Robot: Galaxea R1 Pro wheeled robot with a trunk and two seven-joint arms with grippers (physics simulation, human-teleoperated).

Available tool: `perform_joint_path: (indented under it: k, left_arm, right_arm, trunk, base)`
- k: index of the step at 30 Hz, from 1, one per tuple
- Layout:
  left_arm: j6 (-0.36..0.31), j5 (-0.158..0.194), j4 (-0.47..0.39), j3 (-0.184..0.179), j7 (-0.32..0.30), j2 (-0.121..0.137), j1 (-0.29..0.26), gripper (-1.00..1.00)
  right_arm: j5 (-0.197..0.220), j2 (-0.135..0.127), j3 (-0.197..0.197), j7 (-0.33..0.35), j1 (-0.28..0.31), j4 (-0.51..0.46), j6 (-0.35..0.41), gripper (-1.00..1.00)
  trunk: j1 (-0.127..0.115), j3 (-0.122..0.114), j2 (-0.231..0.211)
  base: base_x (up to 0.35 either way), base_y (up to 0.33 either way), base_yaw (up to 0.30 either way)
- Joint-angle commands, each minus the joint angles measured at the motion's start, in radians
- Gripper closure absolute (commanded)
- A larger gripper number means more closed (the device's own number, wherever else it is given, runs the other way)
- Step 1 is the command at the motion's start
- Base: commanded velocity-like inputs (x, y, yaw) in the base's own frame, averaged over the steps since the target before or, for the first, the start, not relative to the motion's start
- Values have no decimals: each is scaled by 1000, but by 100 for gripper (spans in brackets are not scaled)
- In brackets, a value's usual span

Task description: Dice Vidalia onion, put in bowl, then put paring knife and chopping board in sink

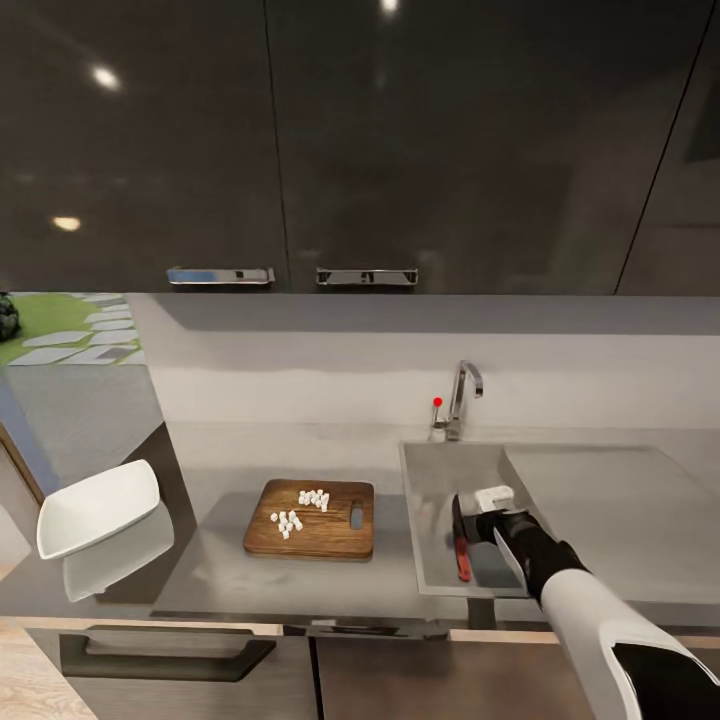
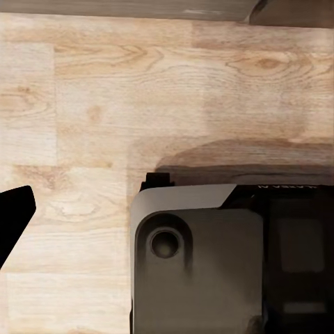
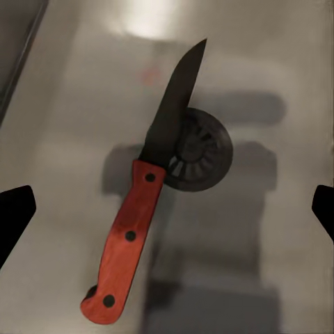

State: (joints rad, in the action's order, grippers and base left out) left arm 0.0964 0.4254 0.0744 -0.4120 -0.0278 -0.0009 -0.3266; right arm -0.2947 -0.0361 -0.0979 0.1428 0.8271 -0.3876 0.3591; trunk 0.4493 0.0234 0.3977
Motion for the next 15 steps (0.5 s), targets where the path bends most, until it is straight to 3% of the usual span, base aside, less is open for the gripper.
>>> perform_joint_path:
  k: [1,5,8,11,15]
  left_arm:
    - [6,9,4,-8,-3,-1,-2,-100]
    - [7,9,4,-8,-3,-1,-2,-100]
    - [8,9,4,-8,-3,-2,-2,-100]
    - [8,8,4,-8,-3,-2,-2,-100]
    - [8,8,4,-8,-3,-2,-2,-100]
  right_arm:
    - [-11,-1,-8,10,1,-8,5,-100]
    - [-5,-2,-9,10,1,-142,30,-100]
    - [25,-3,-8,10,0,-280,130,-100]
    - [86,-11,-6,21,0,-440,259,-100]
    - [111,-11,-5,31,0,-487,320,-100]
  trunk:
    - [1,2,2]
    - [1,2,2]
    - [1,2,2]
    - [1,2,2]
    - [1,2,2]
  base:
    - [0,0,0]
    - [0,0,0]
    - [0,0,0]
    - [0,0,0]
    - [0,0,0]
